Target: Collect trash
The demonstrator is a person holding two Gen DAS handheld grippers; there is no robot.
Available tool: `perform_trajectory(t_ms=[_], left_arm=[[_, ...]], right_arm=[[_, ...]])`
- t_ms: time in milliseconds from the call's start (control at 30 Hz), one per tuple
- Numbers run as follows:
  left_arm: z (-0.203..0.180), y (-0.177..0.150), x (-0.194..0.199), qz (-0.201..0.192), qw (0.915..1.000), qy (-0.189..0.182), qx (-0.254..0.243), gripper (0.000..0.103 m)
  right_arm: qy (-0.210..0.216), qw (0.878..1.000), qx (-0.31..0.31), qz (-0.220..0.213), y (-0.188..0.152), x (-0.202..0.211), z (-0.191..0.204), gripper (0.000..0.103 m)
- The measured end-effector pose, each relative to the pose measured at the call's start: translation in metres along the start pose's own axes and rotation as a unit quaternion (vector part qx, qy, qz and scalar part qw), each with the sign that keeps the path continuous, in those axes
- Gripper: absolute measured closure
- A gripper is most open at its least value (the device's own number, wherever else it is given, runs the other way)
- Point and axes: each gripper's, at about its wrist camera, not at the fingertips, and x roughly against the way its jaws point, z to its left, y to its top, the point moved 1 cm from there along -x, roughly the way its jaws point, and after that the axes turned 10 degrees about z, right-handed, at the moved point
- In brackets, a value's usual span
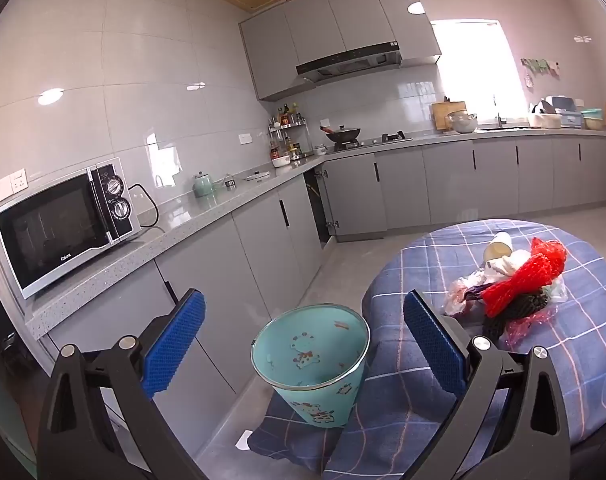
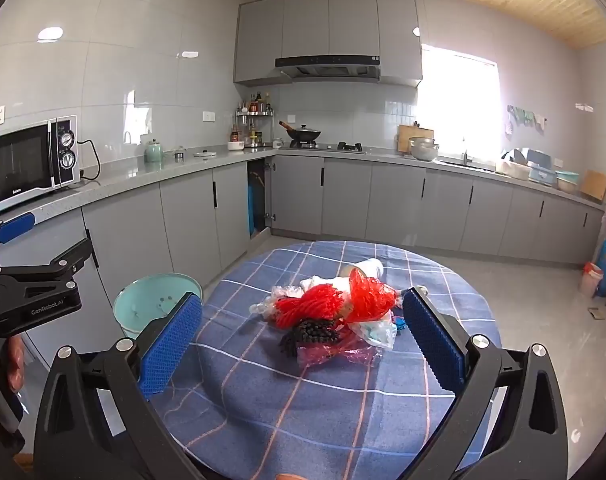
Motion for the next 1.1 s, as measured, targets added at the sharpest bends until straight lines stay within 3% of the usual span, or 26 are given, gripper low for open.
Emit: perform_trajectory(t_ms=[1100], left_arm=[[-0.0005,-0.0024,-0.0045,0.002,1.0000,0.001,0.003,0.005]], right_arm=[[-0.001,1.000,0.001,0.001,-0.0058,-0.0082,-0.0016,0.004]])
